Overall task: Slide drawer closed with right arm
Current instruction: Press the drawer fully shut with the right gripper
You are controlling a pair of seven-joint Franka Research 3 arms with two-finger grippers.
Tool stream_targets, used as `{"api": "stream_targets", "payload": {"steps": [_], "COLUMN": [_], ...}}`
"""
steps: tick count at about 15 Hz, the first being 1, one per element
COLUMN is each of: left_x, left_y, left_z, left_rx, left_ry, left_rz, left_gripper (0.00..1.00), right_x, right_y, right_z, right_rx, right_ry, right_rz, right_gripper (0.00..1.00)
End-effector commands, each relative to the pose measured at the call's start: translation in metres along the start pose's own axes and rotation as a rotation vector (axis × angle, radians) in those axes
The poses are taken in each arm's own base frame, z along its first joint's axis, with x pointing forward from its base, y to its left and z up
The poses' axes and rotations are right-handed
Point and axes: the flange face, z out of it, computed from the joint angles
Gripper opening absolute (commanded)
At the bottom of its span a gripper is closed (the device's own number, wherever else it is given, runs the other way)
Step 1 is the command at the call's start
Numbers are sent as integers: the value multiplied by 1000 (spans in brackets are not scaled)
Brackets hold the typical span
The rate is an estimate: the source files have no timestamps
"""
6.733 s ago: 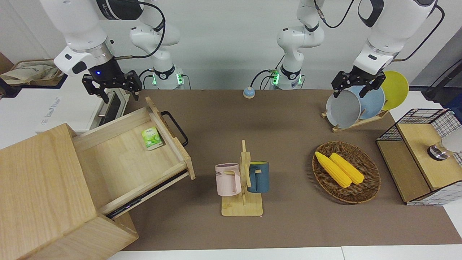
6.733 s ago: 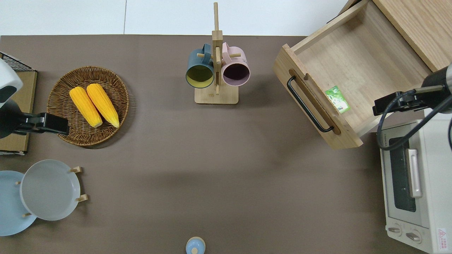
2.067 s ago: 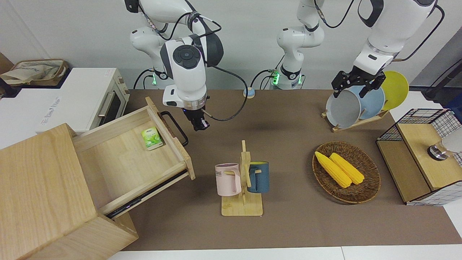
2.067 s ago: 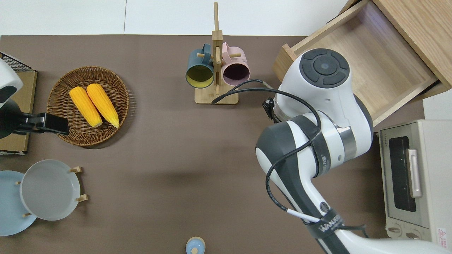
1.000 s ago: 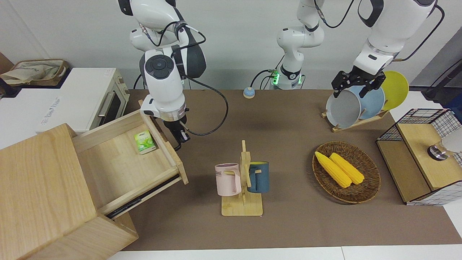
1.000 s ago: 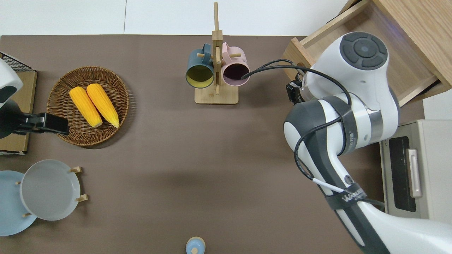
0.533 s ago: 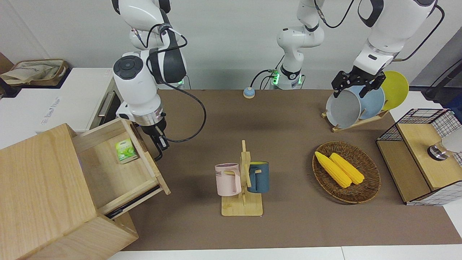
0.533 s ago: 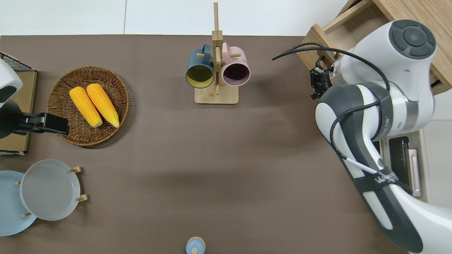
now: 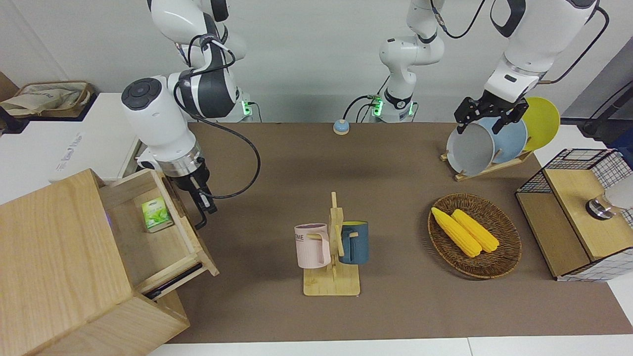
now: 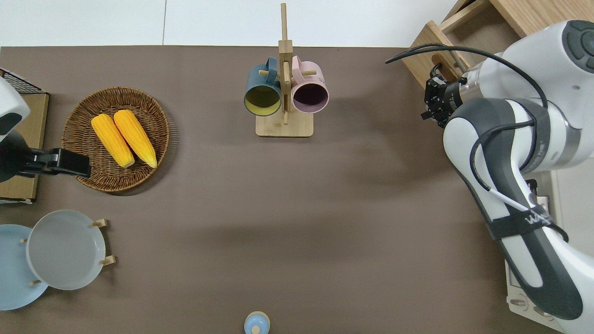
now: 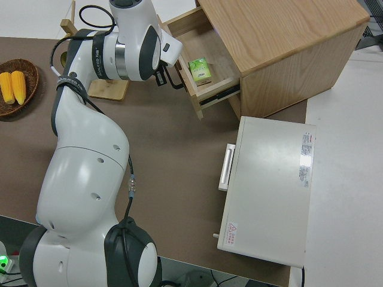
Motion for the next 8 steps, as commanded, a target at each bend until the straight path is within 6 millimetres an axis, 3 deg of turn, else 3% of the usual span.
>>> {"api": "stream_targets", "payload": {"steps": [1, 8], "left_x": [1, 1], "left_y": [-1, -1], "left_z": [-3, -4], "left_rx": [16, 16], "left_ry": [-7, -5], "left_rz": [10, 10], "left_gripper": [993, 995], "right_x": [24, 47], "right_y": [2, 6], "right_z": [6, 2], "right_rx": [11, 17], "right_ry": [16, 98], "right_rz": [-2, -20], "right_gripper": [0, 0]}}
